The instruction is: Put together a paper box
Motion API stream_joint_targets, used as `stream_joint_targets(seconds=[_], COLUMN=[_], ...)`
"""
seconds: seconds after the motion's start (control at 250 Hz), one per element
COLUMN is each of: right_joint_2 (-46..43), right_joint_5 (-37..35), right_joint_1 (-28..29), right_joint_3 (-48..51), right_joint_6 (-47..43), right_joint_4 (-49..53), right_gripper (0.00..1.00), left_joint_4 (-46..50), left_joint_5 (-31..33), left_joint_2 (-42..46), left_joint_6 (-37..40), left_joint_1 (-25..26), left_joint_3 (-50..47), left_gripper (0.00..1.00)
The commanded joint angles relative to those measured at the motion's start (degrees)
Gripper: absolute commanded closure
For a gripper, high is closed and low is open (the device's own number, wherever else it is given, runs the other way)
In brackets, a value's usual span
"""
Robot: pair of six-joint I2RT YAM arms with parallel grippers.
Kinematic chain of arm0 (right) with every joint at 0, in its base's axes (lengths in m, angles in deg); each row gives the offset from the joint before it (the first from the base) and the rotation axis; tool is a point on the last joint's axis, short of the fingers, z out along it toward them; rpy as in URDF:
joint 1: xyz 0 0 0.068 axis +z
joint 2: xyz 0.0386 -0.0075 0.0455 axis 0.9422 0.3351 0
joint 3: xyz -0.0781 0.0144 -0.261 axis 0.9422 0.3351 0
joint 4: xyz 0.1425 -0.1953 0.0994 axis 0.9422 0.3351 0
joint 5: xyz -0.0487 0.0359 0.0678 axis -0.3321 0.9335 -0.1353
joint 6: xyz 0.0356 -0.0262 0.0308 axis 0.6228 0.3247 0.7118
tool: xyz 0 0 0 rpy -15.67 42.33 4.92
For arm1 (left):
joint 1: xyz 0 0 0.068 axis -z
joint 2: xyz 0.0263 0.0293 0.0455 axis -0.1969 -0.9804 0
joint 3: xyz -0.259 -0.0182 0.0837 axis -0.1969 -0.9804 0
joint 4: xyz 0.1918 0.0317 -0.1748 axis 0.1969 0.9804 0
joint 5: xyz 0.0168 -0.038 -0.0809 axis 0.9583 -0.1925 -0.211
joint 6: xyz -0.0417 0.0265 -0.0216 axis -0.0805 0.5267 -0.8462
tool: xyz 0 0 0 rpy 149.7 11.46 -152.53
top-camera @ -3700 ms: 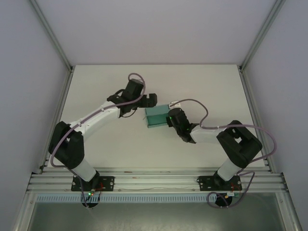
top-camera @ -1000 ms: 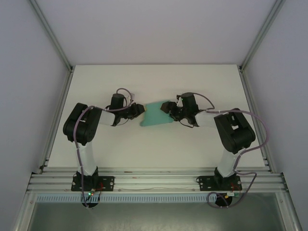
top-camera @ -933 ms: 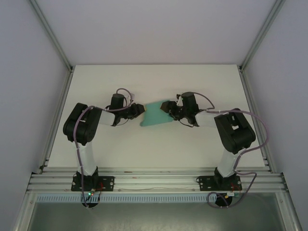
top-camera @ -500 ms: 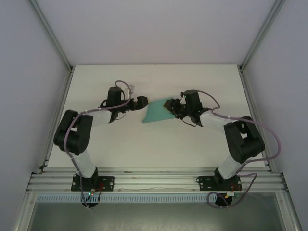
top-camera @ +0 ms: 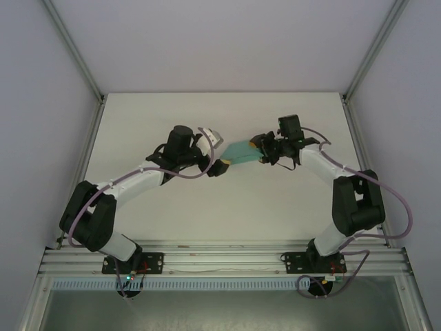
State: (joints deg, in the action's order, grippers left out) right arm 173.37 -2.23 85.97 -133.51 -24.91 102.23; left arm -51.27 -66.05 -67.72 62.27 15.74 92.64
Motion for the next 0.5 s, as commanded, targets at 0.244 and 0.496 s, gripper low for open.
stream_joint_targets(seconds=[0.244, 0.496], right_joint_2=[10.2, 10.7], right_joint_5=[18.4, 21.7], right_joint_1=[-0.4, -0.4], right_joint_3=[-4.1, -4.5], right_joint_6=[13.1, 14.8], right_joint_4=[3.2, 3.8], right_gripper=[0.62, 0.62], left_joint_4=[7.5, 17.3], left_joint_5=[7.0, 10.6], left_joint_2=[-4.2, -7.7], left_joint_6=[14.4, 21.4], left_joint_1=[6.4, 6.7], left_joint_3=[5.1, 9.4], left_gripper=[0.01, 0.00])
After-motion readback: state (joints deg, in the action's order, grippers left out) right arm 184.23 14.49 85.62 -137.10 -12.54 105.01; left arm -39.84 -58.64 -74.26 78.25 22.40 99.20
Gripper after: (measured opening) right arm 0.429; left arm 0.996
